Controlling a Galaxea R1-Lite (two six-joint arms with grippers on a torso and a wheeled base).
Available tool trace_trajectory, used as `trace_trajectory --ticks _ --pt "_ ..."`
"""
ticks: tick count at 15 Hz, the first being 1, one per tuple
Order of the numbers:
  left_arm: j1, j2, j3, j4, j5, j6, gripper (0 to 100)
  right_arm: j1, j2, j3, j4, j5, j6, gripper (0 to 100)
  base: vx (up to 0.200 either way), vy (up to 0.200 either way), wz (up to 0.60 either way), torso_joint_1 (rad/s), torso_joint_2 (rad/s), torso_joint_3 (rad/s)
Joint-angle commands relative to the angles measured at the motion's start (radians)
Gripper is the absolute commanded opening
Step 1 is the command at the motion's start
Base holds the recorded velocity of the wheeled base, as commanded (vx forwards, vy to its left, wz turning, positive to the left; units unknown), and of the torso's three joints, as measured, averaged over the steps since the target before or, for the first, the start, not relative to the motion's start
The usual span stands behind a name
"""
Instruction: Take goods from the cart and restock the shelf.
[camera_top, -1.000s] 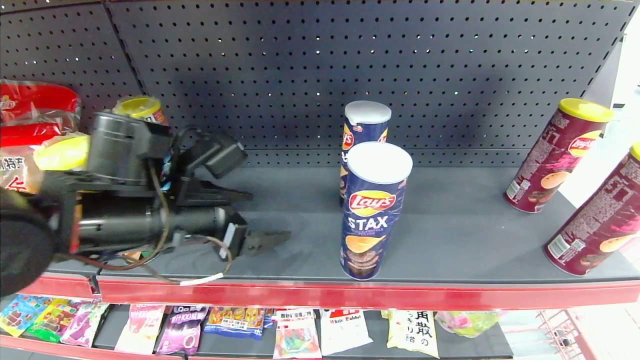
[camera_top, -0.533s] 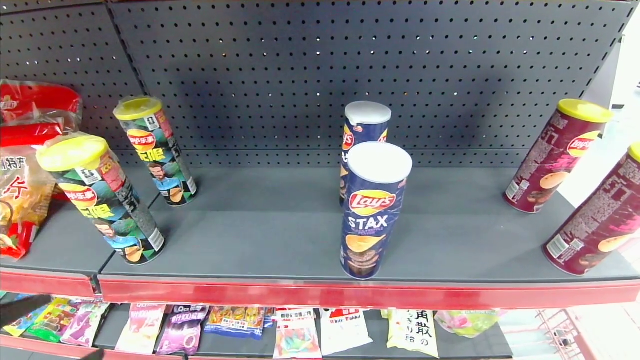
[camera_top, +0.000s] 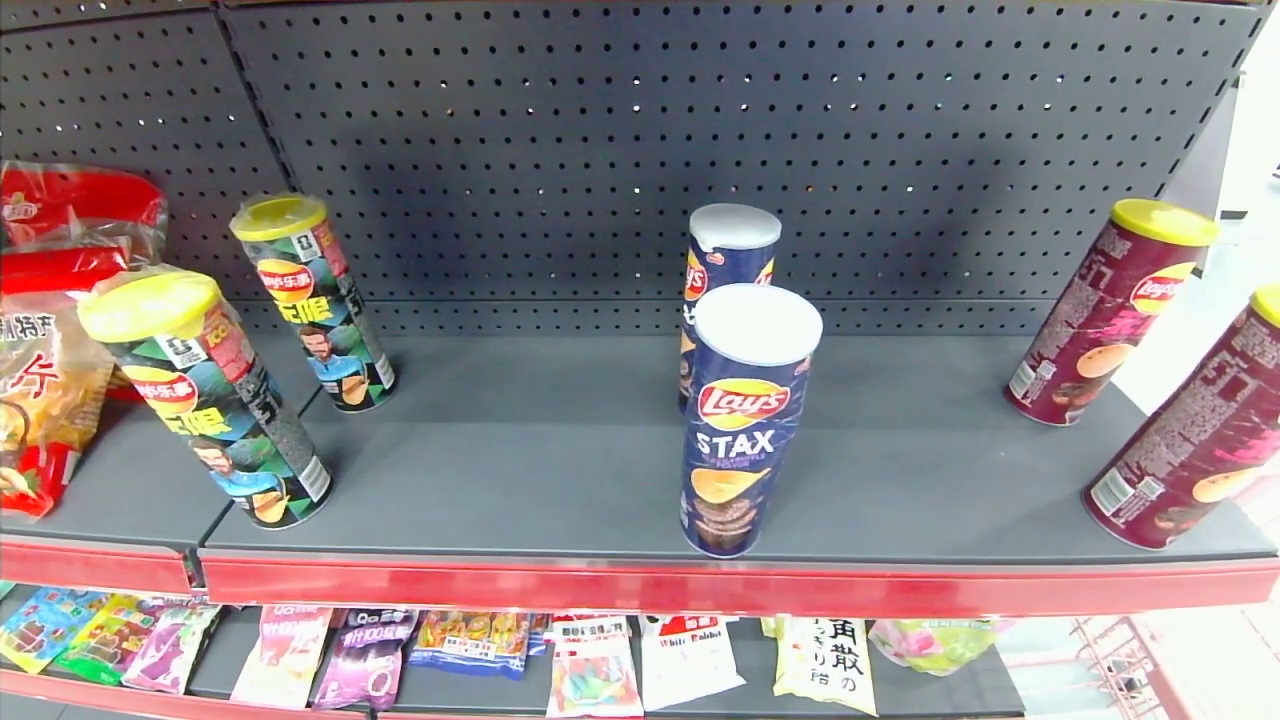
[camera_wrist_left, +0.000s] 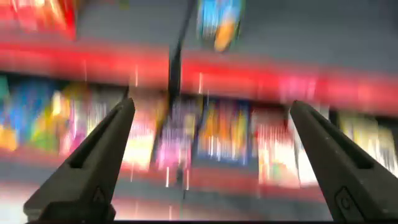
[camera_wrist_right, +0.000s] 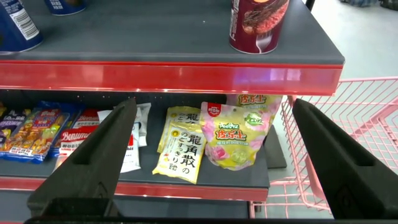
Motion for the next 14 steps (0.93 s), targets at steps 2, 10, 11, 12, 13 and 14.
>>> trace_trajectory --ticks 2,10,11,12,13,14 --pt "0.008 -0.036 0.14 -0.137 -0.035 0.012 100 0.001 0.0 0.0 0.0 0.001 0.0 100 0.0 0.0 0.0 0.0 0.0 0.0" --pt "-0.176 -0.097 0.142 -0.081 0.047 0.061 100 0.001 0.0 0.0 0.0 0.001 0.0 100 0.0 0.0 0.0 0.0 0.0 0.0" --pt "-0.165 -0.123 0.142 -0.081 0.048 0.057 100 0.001 0.0 0.0 0.0 0.001 0.0 100 0.0 0.0 0.0 0.0 0.0 0.0" --pt "-0.164 -0.131 0.142 -0.081 0.076 0.046 100 0.001 0.0 0.0 0.0 0.001 0.0 100 0.0 0.0 0.0 0.0 0.0 0.0" --pt "-0.164 -0.131 0.142 -0.082 0.109 0.046 100 0.001 0.0 0.002 0.0 0.001 0.0 100 0.0 0.0 0.0 0.0 0.0 0.0" --pt "-0.164 -0.131 0.142 -0.081 0.109 0.047 100 0.001 0.0 0.0 0.0 0.001 -0.002 100 0.0 0.0 0.0 0.0 0.0 0.0"
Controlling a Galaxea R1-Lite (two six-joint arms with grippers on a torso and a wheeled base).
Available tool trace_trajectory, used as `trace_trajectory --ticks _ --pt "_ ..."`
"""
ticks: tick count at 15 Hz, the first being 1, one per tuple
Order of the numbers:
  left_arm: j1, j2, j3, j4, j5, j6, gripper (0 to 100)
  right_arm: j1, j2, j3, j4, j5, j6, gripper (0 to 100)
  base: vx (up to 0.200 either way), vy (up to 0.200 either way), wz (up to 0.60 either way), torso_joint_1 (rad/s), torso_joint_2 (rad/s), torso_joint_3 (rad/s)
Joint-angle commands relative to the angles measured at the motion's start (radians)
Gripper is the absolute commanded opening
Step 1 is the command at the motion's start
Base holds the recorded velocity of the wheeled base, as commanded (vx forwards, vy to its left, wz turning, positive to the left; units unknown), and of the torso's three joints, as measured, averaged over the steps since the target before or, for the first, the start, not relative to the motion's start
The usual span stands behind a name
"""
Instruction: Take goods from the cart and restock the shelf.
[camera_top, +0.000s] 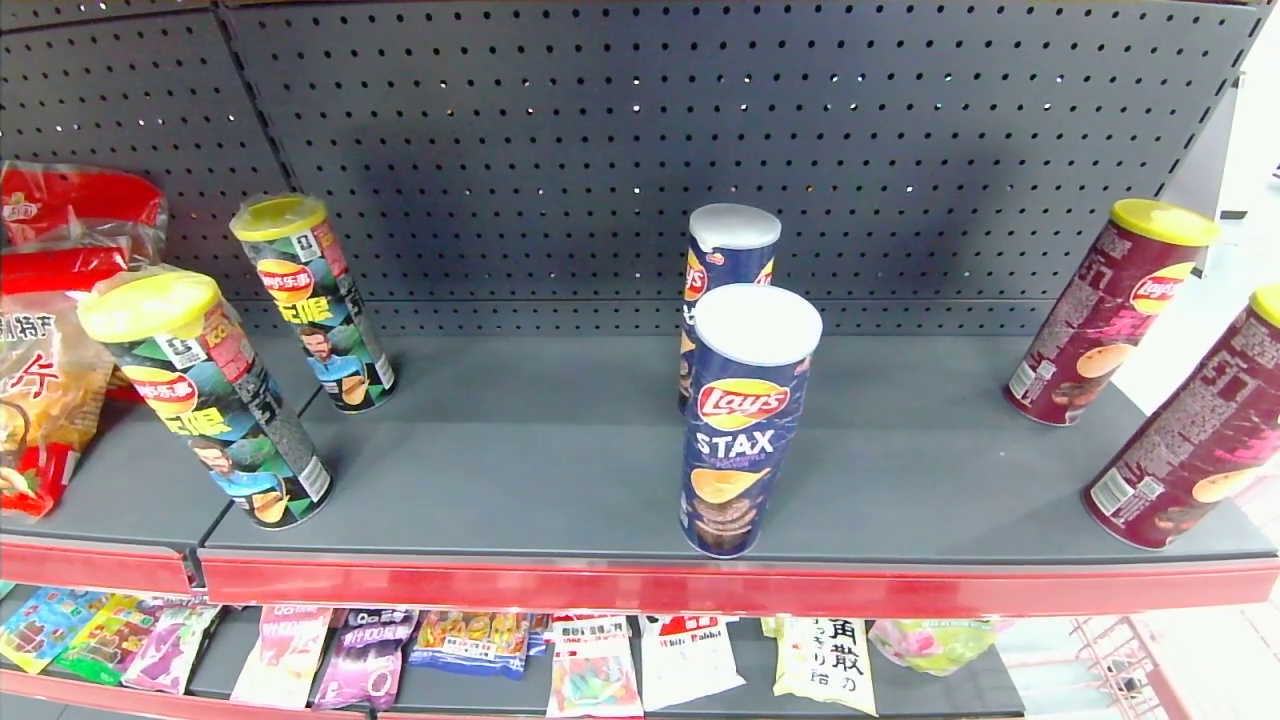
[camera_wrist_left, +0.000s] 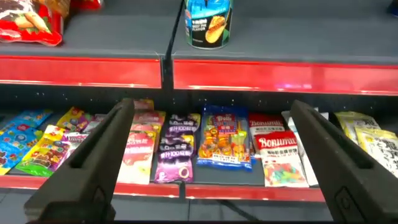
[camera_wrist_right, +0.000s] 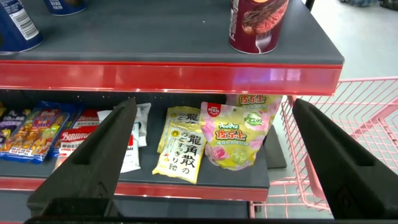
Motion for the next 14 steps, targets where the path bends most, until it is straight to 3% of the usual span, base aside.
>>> trace_trajectory --ticks 1,14 --pt "0.0 -0.018 0.0 0.0 0.002 0.003 100 0.0 0.0 0.0 0.0 0.0 0.001 100 0.0 0.0 0.0 0.0 0.0 0.0" --pt "0.0 -0.018 0.0 0.0 0.001 0.004 100 0.0 0.0 0.0 0.0 -0.003 -0.001 100 0.0 0.0 0.0 0.0 0.0 0.0"
